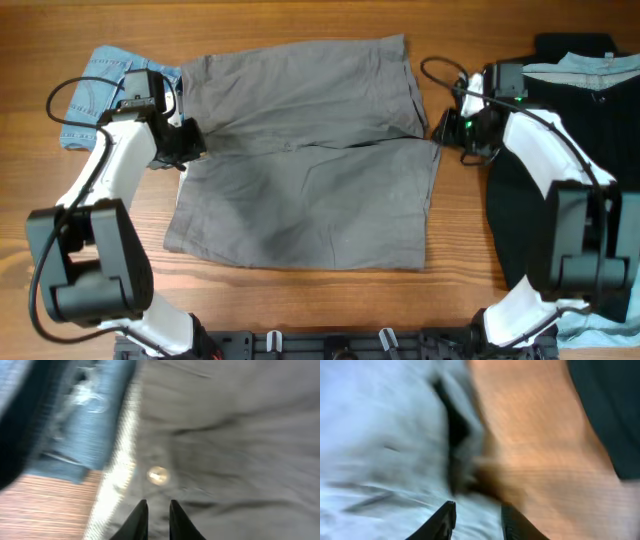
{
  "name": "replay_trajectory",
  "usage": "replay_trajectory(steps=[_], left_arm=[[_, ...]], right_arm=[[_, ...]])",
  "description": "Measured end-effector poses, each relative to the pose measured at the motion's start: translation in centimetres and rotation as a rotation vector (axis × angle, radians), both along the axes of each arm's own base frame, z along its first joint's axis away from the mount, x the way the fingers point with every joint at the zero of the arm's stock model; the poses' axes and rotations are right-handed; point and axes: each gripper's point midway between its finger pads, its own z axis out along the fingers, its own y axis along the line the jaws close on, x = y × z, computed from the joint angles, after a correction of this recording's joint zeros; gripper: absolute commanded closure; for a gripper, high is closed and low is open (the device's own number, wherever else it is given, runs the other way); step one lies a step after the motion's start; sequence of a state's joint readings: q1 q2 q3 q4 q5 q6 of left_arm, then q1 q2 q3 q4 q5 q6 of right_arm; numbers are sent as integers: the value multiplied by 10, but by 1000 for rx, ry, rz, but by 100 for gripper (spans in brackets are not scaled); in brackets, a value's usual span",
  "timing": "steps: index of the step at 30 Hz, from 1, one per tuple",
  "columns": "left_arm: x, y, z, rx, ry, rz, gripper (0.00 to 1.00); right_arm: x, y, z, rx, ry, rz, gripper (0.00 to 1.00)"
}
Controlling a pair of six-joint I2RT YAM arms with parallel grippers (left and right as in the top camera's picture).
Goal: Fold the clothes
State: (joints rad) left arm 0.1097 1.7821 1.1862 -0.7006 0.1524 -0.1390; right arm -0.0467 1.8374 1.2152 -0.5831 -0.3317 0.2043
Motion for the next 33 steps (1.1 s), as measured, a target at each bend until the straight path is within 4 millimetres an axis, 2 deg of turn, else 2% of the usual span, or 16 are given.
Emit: replay_trajectory(steps=[3, 6, 10, 11, 16, 18, 23, 25, 28, 29, 31, 33], left_arm=[[-5, -22, 13, -113, -12, -44, 89], [-14, -38, 12, -152, 20, -77, 85], [-31, -66, -1, -177, 68, -149, 83], [-40, -75, -8, -181, 93, -173, 84], [-71, -101, -27, -183, 169, -249, 80], [-74, -108, -30, -181, 171, -271, 76], [-70, -111, -29, -179, 149, -287, 76], [-73, -111, -29, -179, 164, -286, 75], [-87, -109, -30, -180, 223, -281, 73], [-91, -109, -31, -179, 239, -281, 77], [-94, -108, -31, -176, 252, -279, 78], [-97, -107, -31, -178, 266, -278, 79]], right_arm=[[13, 11, 15, 56, -79, 45, 66], [20, 15, 20, 75, -121, 62, 54], [39, 16, 30, 71, -220, 85, 56], [43, 16, 30, 71, -235, 90, 55], [37, 18, 18, 89, -171, 92, 55], [47, 19, 32, 93, -178, 95, 52], [84, 18, 88, 84, -323, 105, 49], [79, 20, 87, 84, -294, 103, 44], [61, 27, 68, 81, -183, 101, 39], [54, 29, 63, 82, -145, 99, 39], [41, 31, 55, 85, -76, 99, 39], [30, 32, 50, 88, -28, 98, 35]])
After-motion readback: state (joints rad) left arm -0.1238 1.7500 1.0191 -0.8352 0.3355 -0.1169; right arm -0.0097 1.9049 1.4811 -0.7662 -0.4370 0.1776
